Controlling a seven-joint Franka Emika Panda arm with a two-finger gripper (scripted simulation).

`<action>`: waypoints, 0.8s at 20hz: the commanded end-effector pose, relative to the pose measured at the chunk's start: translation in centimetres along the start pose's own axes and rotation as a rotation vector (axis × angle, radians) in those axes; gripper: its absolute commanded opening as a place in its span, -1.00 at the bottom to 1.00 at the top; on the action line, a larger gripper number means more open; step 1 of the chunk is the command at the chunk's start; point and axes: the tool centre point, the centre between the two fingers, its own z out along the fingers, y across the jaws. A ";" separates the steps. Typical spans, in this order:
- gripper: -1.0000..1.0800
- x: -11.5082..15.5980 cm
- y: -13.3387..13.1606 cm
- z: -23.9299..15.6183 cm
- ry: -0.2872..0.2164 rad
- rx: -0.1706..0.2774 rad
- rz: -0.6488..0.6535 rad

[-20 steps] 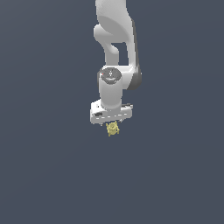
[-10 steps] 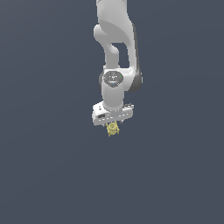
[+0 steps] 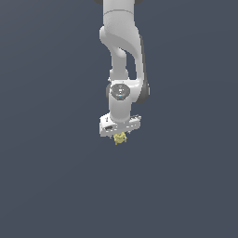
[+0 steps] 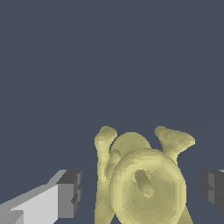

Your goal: Pick up the object and move it to a goal position.

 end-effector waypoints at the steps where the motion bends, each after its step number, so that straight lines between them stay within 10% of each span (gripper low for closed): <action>1: 0.92 0.0 0.0 1.0 0.001 0.000 -0.001; 6: 0.92 0.1 0.0 1.7 0.001 0.000 -0.002; 7: -1.00 0.1 0.0 1.7 0.001 0.000 -0.002; 16: -1.00 0.1 0.0 1.7 0.001 0.000 -0.002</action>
